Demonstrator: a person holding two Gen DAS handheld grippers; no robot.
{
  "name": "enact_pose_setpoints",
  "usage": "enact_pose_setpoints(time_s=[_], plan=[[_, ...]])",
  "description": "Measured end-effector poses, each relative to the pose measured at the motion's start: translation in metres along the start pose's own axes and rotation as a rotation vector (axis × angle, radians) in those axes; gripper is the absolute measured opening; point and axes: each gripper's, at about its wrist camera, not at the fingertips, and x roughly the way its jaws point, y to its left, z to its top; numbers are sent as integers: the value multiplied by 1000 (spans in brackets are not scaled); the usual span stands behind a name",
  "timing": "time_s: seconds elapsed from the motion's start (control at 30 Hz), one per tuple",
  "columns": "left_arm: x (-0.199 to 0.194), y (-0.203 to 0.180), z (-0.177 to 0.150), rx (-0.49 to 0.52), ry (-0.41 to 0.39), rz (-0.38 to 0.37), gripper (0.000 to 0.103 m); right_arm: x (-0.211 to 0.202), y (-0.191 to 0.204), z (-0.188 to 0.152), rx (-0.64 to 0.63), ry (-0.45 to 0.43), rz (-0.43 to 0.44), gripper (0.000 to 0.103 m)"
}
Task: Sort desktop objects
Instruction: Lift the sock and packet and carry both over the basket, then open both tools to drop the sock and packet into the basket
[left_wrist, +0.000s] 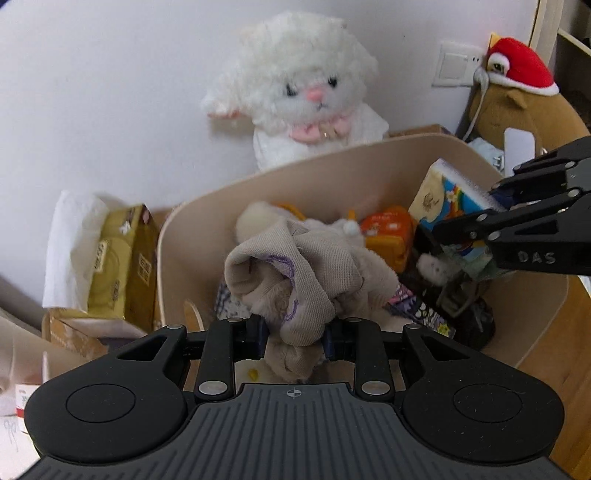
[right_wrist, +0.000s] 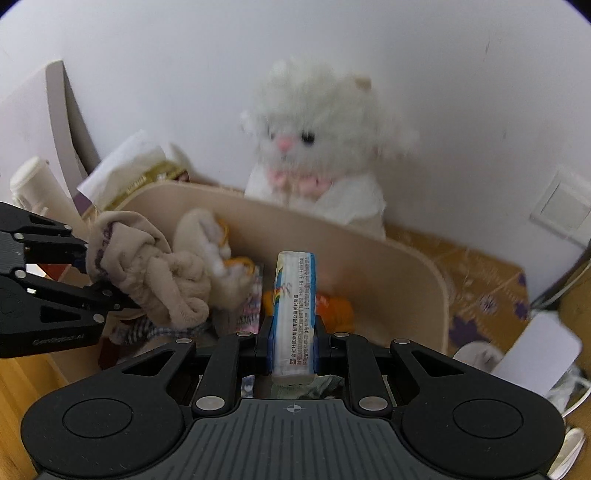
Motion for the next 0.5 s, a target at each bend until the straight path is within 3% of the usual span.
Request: enact_pose_setpoints(time_s=[0.03,0.07,0.3,0.5], plan=[[1,-1,0,-1,4,0,32,2,-1,-2,10,13,7,18],[1,-2,-1,-4,10,-1,36,2,-1,-6,19,22,11,31],[-5,-7,-1,-19,10,46,67,-3,-8,-9,40,9,-3,54],[-14,-8,2,-43,6,35,73,-20,-11,-7,40,-19,-21,83]])
